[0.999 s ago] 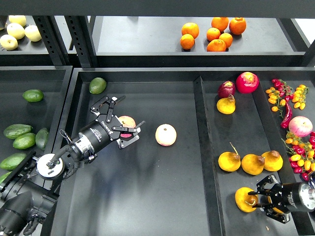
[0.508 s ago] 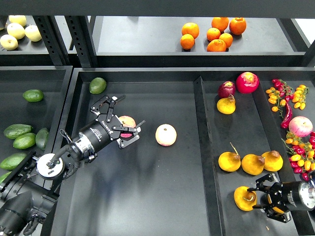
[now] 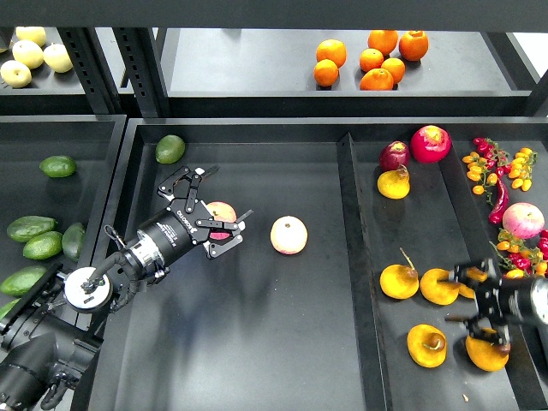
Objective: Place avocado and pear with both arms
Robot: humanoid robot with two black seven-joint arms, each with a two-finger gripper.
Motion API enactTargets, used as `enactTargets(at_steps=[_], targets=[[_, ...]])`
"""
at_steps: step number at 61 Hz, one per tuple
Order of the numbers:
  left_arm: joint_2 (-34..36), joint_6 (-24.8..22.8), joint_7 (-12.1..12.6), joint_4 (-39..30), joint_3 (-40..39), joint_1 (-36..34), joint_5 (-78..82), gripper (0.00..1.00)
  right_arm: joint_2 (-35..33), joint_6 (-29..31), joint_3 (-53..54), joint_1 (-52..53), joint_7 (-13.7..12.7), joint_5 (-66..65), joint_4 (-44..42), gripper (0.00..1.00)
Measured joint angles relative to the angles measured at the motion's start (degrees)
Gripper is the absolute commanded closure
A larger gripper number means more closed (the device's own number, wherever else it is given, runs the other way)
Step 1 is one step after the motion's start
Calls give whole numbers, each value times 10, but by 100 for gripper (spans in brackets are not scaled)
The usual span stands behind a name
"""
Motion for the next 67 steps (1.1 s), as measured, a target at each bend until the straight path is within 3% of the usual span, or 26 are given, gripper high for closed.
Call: enactTargets(at_steps=[10, 24, 30, 33, 38, 50, 56, 67], targets=[[0, 0, -1, 1, -2, -4, 0, 1, 37, 0, 15, 45, 0, 57, -49, 22], [0, 0, -1, 2, -4, -14, 0, 1, 141, 0, 114, 50, 0, 71, -86, 22], [0, 0, -2, 2, -5, -19, 0, 1, 185, 0, 147, 48, 0, 71, -95, 16], [0, 0, -2, 3, -5, -22, 0, 1, 204, 0, 159, 48, 0, 70, -98, 8], [0, 0, -10, 5, -6, -27, 0, 1, 237, 0, 173, 48, 46, 69, -99, 2], [0, 0, -29, 11, -6, -36, 0, 1, 299, 0, 182, 49, 164, 69, -106, 1], [0, 0, -37, 12, -6, -39, 0, 1, 338, 0, 206, 48, 197, 66, -125, 1], [0, 0, -59, 14, -8, -41, 0, 1, 371, 0, 263, 46, 234, 36, -176, 1]])
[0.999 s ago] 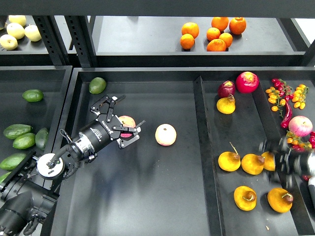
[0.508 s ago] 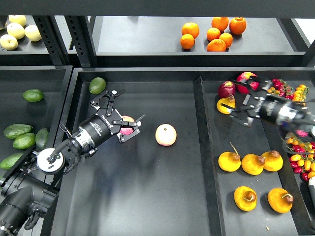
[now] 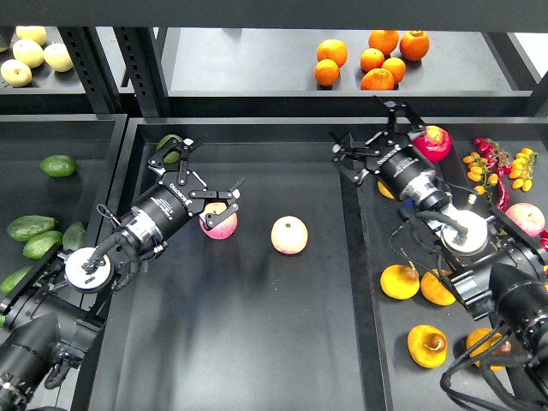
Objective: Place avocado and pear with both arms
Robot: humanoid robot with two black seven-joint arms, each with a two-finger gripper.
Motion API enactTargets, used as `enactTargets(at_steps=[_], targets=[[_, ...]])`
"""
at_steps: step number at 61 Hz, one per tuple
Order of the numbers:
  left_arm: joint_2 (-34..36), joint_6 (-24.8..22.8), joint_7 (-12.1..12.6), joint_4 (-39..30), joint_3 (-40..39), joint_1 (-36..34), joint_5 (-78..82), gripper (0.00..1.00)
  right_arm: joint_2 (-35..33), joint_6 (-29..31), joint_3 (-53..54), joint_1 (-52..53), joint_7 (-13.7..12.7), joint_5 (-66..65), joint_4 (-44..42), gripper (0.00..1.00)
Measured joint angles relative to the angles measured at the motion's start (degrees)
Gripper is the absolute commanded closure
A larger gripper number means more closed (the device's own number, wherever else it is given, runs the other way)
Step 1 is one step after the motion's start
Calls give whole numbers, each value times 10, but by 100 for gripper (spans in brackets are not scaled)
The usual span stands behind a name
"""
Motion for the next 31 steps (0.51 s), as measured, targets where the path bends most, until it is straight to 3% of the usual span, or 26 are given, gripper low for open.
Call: enactTargets(at_steps=[16, 31], targets=[[0, 0, -26, 32, -8, -29, 0, 1, 2, 0, 48, -6, 48, -64, -41, 1], [0, 0, -42, 50, -10, -42, -1, 1, 2, 0, 47, -6, 54, -67, -38, 1]])
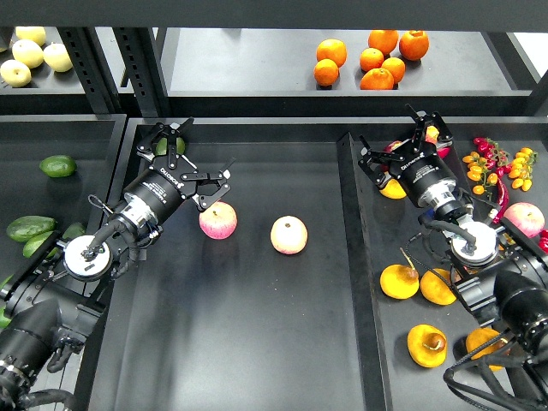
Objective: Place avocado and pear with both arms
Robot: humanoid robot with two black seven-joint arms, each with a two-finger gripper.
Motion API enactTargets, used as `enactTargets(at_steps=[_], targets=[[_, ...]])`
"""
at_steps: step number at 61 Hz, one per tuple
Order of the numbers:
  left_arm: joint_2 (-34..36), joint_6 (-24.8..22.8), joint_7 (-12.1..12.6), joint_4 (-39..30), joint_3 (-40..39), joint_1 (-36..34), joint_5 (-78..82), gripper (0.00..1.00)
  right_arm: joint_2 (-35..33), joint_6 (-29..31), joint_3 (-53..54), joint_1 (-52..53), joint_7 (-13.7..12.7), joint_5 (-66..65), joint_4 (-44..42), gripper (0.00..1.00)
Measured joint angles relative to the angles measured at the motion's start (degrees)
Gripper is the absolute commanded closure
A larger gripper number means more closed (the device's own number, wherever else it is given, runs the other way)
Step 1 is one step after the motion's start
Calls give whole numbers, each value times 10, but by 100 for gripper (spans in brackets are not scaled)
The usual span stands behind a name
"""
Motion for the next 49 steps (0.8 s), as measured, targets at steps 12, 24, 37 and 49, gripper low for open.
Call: enactTargets(at_steps=[12, 24, 37, 49], targets=[[0, 0, -5, 4, -1, -5, 0, 1, 0, 0, -2, 0, 0, 0, 1, 1], [0, 0, -5, 4, -1, -6, 0, 1, 0, 0, -2, 0, -1, 0, 1, 1], [0, 0, -5, 4, -1, -6, 0, 1, 0, 0, -2, 0, -2, 1, 1, 1], [0, 0, -5, 3, -1, -7, 0, 1, 0, 0, -3, 0, -3, 1, 1, 1]])
